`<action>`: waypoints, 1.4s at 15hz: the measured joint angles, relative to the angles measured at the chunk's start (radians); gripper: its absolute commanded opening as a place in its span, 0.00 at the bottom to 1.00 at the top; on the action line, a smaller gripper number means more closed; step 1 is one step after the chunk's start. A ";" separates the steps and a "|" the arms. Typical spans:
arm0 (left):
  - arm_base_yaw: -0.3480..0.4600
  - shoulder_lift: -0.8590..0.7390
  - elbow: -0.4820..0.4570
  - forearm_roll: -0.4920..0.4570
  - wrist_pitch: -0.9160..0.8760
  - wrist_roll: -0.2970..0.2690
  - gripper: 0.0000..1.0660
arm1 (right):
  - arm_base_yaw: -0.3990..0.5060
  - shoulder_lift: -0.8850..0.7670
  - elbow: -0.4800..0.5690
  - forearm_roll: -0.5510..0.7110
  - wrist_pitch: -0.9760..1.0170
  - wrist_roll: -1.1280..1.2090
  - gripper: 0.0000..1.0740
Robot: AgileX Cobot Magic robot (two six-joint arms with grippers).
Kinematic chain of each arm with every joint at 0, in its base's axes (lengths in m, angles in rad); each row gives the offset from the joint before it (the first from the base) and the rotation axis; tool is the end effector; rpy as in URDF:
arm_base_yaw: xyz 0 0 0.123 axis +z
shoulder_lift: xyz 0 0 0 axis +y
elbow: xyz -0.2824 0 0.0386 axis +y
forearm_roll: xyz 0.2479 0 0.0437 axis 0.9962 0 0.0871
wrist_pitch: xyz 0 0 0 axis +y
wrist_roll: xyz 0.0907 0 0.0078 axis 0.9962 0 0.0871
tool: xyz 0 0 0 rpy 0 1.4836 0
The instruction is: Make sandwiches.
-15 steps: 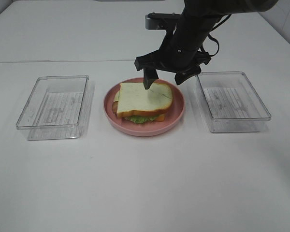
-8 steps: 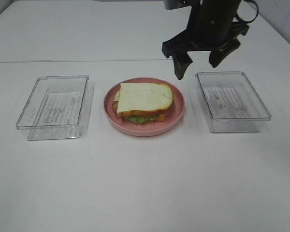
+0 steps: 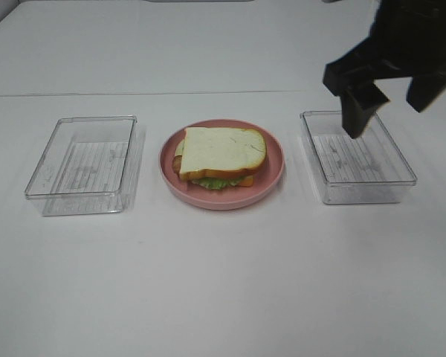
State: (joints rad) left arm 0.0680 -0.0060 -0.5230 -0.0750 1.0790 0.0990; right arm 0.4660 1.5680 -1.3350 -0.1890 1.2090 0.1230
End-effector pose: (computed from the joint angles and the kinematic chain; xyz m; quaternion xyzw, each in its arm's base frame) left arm -0.0090 -0.0066 0.2822 0.0155 0.8497 0.0066 0.5270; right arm 0.2830 0.1244 0.3033 -0.1923 0.9712 -0.0563 0.1292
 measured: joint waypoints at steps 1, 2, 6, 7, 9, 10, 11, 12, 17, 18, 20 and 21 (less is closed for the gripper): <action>0.000 0.000 0.000 0.000 0.000 0.000 0.74 | 0.000 -0.081 0.088 0.000 0.002 0.020 0.75; 0.000 0.000 0.000 0.000 0.000 0.000 0.74 | 0.000 -0.114 0.124 0.000 0.001 0.025 0.75; 0.000 0.000 0.000 0.000 0.000 0.000 0.74 | 0.000 -0.468 0.446 -0.010 -0.051 0.095 0.75; 0.000 0.000 0.000 0.000 0.000 0.000 0.74 | 0.000 -0.608 0.550 -0.011 -0.056 0.119 0.75; 0.000 0.000 0.000 0.000 0.000 0.000 0.74 | -0.013 -0.749 0.635 -0.010 -0.054 0.134 0.75; 0.000 0.000 0.000 0.000 0.000 0.000 0.74 | -0.076 -0.872 0.701 -0.011 -0.039 0.140 0.75; 0.000 0.000 0.000 0.000 0.000 0.000 0.74 | -0.136 -0.950 0.731 -0.011 -0.021 0.129 0.75; 0.000 0.000 0.000 0.000 0.000 0.000 0.74 | -0.158 -0.984 0.741 -0.011 -0.013 0.116 0.75; 0.000 0.000 0.000 0.000 0.000 0.000 0.74 | -0.265 -1.370 0.758 0.003 0.007 0.025 0.75; 0.000 0.000 0.000 0.000 0.000 0.000 0.74 | -0.265 -1.424 0.762 0.006 0.010 0.022 0.75; 0.000 0.000 0.000 0.000 0.000 0.000 0.74 | -0.265 -1.511 0.763 0.021 0.010 0.016 0.75; 0.000 0.000 0.000 0.000 0.000 0.000 0.74 | -0.265 -1.537 0.763 0.041 0.011 0.015 0.75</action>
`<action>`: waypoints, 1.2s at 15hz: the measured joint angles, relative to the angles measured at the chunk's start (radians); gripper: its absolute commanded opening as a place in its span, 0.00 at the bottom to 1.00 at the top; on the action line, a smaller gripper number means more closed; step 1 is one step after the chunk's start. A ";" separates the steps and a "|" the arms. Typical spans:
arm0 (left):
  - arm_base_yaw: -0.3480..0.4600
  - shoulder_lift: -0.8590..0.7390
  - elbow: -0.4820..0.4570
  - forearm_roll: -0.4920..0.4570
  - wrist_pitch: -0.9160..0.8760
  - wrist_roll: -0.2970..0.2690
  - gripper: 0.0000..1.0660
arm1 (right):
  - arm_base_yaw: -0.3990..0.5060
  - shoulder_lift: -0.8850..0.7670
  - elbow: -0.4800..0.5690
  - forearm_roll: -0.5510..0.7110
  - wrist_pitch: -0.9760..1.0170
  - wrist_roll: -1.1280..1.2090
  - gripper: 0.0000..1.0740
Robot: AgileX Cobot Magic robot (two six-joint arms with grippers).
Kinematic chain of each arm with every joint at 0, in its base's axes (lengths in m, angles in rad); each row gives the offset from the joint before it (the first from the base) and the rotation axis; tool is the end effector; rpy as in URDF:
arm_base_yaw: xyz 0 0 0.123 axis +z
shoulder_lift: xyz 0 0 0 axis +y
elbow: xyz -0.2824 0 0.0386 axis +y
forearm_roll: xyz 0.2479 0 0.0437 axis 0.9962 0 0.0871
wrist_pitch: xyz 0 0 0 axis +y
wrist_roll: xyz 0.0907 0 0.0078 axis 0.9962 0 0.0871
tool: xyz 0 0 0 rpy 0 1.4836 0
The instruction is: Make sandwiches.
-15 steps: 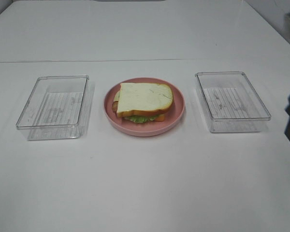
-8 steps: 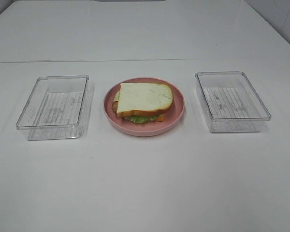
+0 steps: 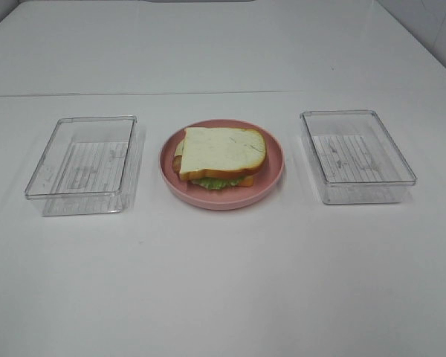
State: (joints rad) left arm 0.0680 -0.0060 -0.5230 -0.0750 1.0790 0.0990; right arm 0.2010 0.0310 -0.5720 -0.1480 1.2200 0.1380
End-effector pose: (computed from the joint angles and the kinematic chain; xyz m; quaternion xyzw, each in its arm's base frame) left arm -0.0090 -0.0066 0.2822 0.0155 0.8497 0.0066 0.5270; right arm -0.0133 -0.0156 0.2853 -0.0175 0.8800 0.0069 0.4745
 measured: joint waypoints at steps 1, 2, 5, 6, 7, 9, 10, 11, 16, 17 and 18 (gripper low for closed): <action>0.000 0.000 0.000 0.000 0.000 0.000 0.74 | 0.000 -0.011 0.000 0.007 0.000 -0.005 0.75; 0.000 0.000 0.000 0.000 0.000 0.000 0.74 | -0.003 -0.033 0.000 0.033 0.000 -0.036 0.75; 0.000 0.000 0.000 0.000 0.000 0.000 0.74 | -0.114 -0.035 0.009 0.078 -0.012 -0.138 0.75; 0.000 0.000 0.000 0.000 0.000 0.000 0.74 | -0.130 -0.035 0.019 0.095 -0.016 -0.153 0.75; 0.000 0.000 0.000 0.000 0.000 0.000 0.74 | -0.147 -0.035 0.049 0.126 -0.018 -0.166 0.75; 0.000 0.000 0.000 0.000 0.000 0.000 0.74 | -0.150 -0.035 0.087 0.148 -0.041 -0.183 0.75; 0.000 0.000 0.000 0.000 0.000 0.000 0.74 | -0.150 -0.035 0.091 0.148 -0.053 -0.183 0.75; 0.000 0.000 0.000 0.000 0.000 0.000 0.74 | -0.150 -0.035 0.108 0.148 -0.084 -0.183 0.75; 0.000 0.000 0.000 0.000 0.000 0.000 0.74 | -0.150 -0.034 0.118 0.148 -0.113 -0.183 0.74; 0.000 0.000 0.000 0.000 0.000 0.000 0.74 | -0.150 -0.034 0.118 0.148 -0.113 -0.183 0.74; 0.000 0.000 0.000 0.000 0.000 0.000 0.74 | -0.150 -0.034 0.118 0.148 -0.113 -0.183 0.74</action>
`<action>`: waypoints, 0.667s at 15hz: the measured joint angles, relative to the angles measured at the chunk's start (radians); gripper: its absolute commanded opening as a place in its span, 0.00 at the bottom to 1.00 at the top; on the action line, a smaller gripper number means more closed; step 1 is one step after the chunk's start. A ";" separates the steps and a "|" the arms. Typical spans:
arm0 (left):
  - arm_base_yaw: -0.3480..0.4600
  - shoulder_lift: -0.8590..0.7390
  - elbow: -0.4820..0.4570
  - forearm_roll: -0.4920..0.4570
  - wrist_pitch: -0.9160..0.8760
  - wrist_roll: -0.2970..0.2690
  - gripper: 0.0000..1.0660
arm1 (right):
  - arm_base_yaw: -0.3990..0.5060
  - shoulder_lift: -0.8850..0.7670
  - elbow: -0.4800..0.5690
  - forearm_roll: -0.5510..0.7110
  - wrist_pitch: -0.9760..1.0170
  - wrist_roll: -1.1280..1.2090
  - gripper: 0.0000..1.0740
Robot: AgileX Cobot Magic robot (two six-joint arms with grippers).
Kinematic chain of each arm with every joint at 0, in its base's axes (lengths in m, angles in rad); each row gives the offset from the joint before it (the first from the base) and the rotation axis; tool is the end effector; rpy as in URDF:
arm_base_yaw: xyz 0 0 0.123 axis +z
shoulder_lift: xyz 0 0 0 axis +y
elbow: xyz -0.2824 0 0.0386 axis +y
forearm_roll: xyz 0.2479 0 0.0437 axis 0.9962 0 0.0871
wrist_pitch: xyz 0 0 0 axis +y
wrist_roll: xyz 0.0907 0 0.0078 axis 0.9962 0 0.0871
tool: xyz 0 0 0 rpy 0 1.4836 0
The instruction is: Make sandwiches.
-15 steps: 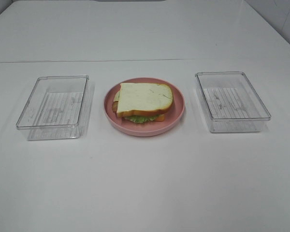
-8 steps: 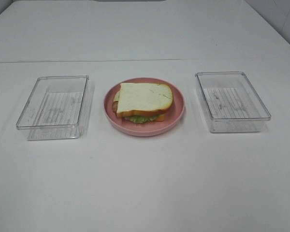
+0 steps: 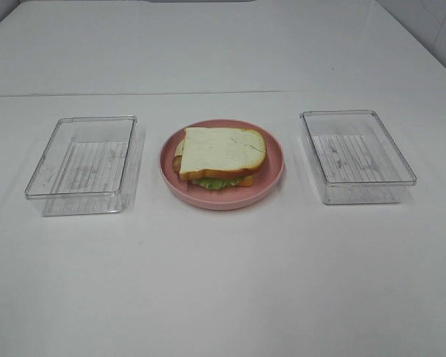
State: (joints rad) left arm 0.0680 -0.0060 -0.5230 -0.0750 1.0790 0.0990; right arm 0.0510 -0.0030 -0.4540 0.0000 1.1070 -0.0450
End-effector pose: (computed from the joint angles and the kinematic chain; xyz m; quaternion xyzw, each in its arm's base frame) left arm -0.0090 -0.0066 0.2822 0.0155 0.8497 0.0066 0.5270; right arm -0.0024 -0.0001 0.2607 -0.0420 0.8747 0.0014 0.4829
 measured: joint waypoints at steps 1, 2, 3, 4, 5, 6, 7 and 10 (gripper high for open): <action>0.000 0.000 0.000 0.000 0.000 0.000 0.74 | 0.000 0.000 0.000 0.000 0.000 0.000 0.74; 0.000 0.000 0.000 0.000 0.000 0.000 0.74 | 0.000 0.000 0.000 0.000 0.000 0.000 0.74; 0.000 0.000 0.000 0.000 0.000 0.000 0.74 | 0.000 0.000 0.000 0.000 0.000 0.000 0.74; 0.000 0.000 0.000 0.000 0.000 0.000 0.74 | 0.000 0.000 0.000 0.000 0.000 0.000 0.74; 0.000 0.000 0.000 0.000 0.000 0.000 0.74 | 0.000 0.000 0.000 0.000 0.000 0.000 0.74; 0.000 0.000 0.000 0.000 0.000 0.000 0.74 | 0.000 0.000 0.000 0.000 0.000 0.000 0.74; 0.000 0.000 0.000 0.000 0.000 0.000 0.74 | 0.000 0.000 0.000 0.000 0.000 0.000 0.74; 0.000 0.000 0.000 0.000 0.000 0.000 0.74 | 0.000 0.000 0.000 0.000 0.000 0.000 0.74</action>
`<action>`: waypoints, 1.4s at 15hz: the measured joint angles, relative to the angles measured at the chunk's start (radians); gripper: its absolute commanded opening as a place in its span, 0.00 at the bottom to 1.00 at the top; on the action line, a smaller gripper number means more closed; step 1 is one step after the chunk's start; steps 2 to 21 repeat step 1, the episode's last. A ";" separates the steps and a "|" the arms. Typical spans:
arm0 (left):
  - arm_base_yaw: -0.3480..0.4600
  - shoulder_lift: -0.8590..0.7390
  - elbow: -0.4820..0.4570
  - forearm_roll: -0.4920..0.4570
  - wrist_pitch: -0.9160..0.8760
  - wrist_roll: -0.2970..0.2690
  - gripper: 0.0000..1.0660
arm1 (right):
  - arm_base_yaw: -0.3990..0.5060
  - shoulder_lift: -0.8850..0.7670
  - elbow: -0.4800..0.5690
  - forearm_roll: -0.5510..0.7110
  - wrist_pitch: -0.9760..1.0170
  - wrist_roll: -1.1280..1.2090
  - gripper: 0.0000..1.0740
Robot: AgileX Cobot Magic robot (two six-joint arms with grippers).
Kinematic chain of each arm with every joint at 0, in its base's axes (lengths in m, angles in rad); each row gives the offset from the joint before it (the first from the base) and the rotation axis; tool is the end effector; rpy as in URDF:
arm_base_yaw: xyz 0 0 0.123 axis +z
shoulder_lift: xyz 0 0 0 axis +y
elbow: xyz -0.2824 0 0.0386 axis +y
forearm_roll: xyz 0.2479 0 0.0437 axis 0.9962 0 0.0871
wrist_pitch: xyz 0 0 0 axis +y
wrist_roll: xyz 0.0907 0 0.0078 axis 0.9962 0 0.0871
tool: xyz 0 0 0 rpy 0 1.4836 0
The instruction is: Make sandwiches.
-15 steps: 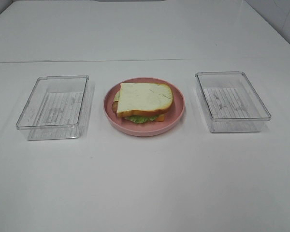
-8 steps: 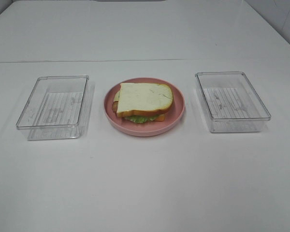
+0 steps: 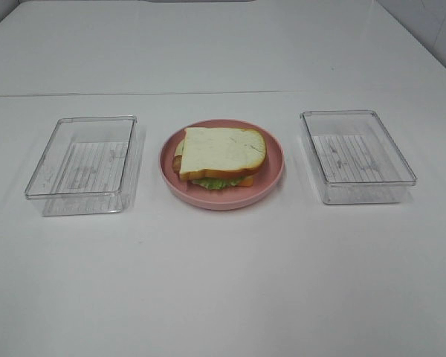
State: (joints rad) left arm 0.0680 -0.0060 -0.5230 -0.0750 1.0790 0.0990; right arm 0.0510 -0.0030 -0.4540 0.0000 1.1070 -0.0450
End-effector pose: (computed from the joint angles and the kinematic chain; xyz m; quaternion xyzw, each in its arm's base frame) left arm -0.0090 -0.0066 0.2822 0.0155 0.8497 0.0066 0.5270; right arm -0.0024 -0.0001 0.2607 -0.0420 0.8747 0.0014 0.4829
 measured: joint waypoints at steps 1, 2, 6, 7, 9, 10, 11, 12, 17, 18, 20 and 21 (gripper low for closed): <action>0.000 0.000 0.000 0.000 0.000 0.000 0.74 | 0.000 0.000 0.000 0.000 0.000 0.000 0.74; 0.000 0.000 0.000 0.000 0.000 0.000 0.74 | 0.000 0.000 0.000 0.000 0.000 0.000 0.74; 0.000 0.000 0.000 0.000 0.000 0.000 0.74 | 0.000 0.000 0.000 0.000 0.000 0.000 0.74; 0.000 0.000 0.000 0.000 0.000 0.000 0.74 | 0.000 0.000 0.000 0.000 0.000 0.000 0.74; 0.000 0.000 0.000 0.000 0.000 0.000 0.74 | 0.000 0.000 0.000 0.000 0.000 0.000 0.74; 0.000 0.000 0.000 0.000 0.000 0.000 0.74 | 0.000 0.000 0.000 0.000 0.000 0.000 0.74; 0.000 0.000 0.000 0.000 0.000 0.000 0.74 | 0.000 0.000 0.000 0.000 0.000 0.000 0.74; 0.000 0.000 0.000 0.000 0.000 0.000 0.74 | 0.000 0.000 0.000 0.000 0.000 0.000 0.74; 0.000 0.000 0.000 0.000 0.000 0.000 0.74 | 0.000 0.000 0.000 0.000 0.000 0.000 0.74; 0.000 0.000 0.000 0.000 0.000 0.000 0.74 | 0.000 0.000 0.000 0.000 0.000 0.000 0.74; 0.000 0.000 0.000 0.000 0.000 0.000 0.74 | 0.000 0.000 0.000 0.000 0.000 0.000 0.74; 0.000 0.000 0.000 0.000 0.000 0.000 0.74 | 0.000 0.000 0.000 0.000 0.000 0.000 0.74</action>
